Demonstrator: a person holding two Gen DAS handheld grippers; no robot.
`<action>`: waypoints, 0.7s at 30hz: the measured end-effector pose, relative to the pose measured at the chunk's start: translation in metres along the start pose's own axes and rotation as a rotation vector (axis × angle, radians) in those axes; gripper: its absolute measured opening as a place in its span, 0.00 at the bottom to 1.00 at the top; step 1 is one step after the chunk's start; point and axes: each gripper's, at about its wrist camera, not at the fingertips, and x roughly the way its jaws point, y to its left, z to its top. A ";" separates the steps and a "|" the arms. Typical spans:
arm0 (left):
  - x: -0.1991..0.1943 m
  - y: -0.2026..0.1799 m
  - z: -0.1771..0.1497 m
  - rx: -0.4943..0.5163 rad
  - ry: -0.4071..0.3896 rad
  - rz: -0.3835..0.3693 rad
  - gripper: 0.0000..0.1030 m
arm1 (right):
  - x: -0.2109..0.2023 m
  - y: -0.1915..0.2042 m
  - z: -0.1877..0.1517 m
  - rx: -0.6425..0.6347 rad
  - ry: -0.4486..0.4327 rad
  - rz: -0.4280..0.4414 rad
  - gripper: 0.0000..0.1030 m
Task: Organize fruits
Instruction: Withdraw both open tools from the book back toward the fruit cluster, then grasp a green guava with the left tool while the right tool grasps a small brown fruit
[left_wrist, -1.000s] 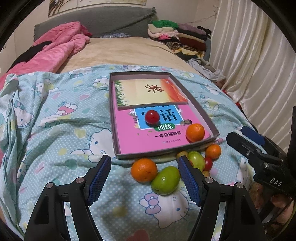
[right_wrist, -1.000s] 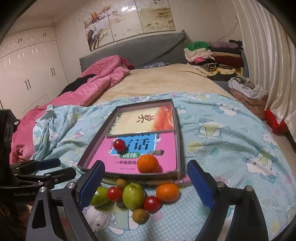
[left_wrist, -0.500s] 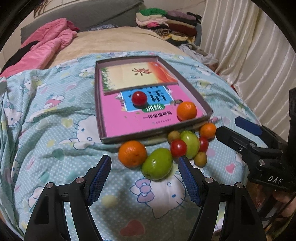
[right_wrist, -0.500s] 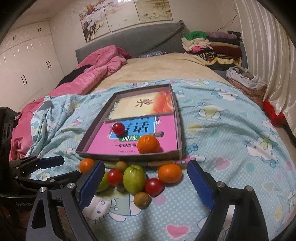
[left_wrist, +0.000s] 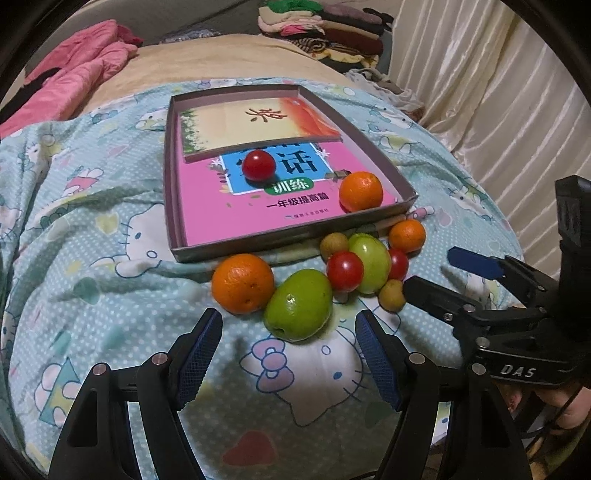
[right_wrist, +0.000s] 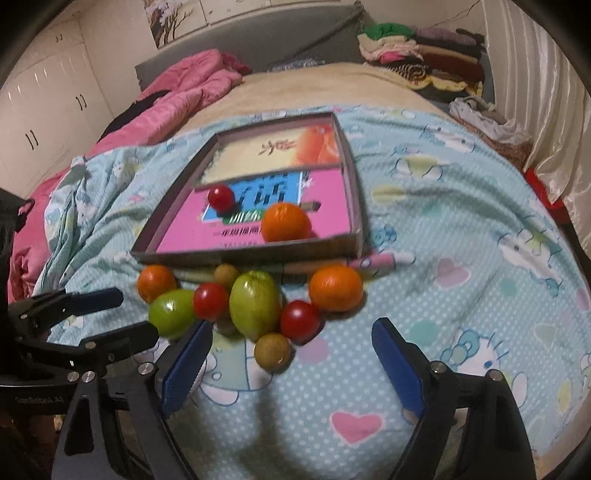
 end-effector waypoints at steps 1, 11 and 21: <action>0.001 0.000 0.000 0.003 0.003 -0.001 0.74 | 0.001 0.001 -0.001 -0.004 0.007 0.002 0.78; 0.020 -0.004 -0.003 0.013 0.047 -0.010 0.61 | 0.026 0.008 -0.011 -0.037 0.127 0.035 0.42; 0.028 -0.006 0.005 0.016 0.031 -0.037 0.53 | 0.034 0.010 -0.012 -0.032 0.153 0.111 0.33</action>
